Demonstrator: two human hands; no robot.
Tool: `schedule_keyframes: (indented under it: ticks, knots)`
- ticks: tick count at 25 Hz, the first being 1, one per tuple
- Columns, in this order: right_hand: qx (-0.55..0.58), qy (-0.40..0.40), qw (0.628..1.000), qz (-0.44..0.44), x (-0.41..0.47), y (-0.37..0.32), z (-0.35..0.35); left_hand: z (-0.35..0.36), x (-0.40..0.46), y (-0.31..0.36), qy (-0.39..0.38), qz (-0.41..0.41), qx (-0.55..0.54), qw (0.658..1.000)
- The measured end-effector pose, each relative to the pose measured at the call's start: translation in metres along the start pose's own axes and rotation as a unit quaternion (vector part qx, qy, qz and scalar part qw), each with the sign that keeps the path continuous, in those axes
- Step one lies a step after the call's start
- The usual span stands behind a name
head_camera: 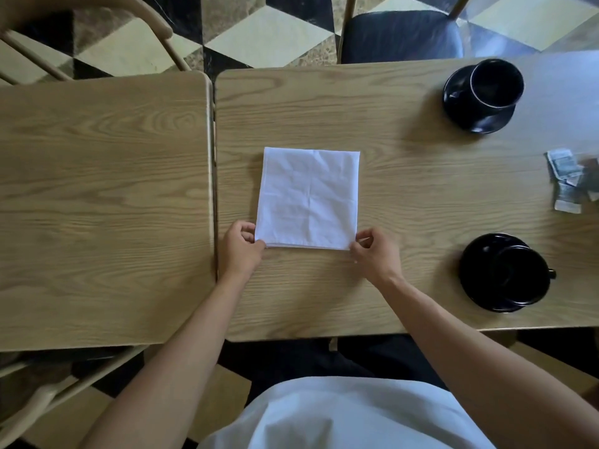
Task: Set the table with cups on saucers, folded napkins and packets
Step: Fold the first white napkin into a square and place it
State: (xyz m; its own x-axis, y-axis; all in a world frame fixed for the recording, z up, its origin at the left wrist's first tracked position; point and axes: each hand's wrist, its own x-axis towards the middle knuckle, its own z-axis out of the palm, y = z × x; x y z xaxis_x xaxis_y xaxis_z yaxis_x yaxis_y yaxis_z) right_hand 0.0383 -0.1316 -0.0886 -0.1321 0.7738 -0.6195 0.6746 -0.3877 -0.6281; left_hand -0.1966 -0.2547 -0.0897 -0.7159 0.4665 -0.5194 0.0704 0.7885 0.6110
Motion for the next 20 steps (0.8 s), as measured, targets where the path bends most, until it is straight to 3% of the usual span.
schedule_keyframes:
  ticks: [4, 7, 11, 15, 20]
  knots:
    - [-0.069, 0.041, 0.996, -0.026, -0.007, -0.003, 0.004, 0.003, -0.006, 0.005, 0.020, 0.079, 0.156, 0.984]
    - [-0.219, 0.100, 0.955, -0.175, -0.007, -0.019, 0.020, 0.019, -0.010, 0.022, 0.098, 0.273, 0.271, 0.918]
    - [-0.288, 0.054, 0.897, -0.330, 0.030, -0.058, 0.047, 0.056, 0.021, 0.050, 0.036, 0.421, 0.326, 0.846]
    - [-0.330, 0.036, 0.860, -0.387, 0.088, -0.090, 0.064, 0.074, 0.066, 0.073, 0.058, 0.398, 0.316, 0.859]
    - [-0.374, 0.041, 0.824, -0.424, 0.123, -0.068, 0.051, 0.081, 0.088, 0.065, 0.039, 0.392, 0.372, 0.840]
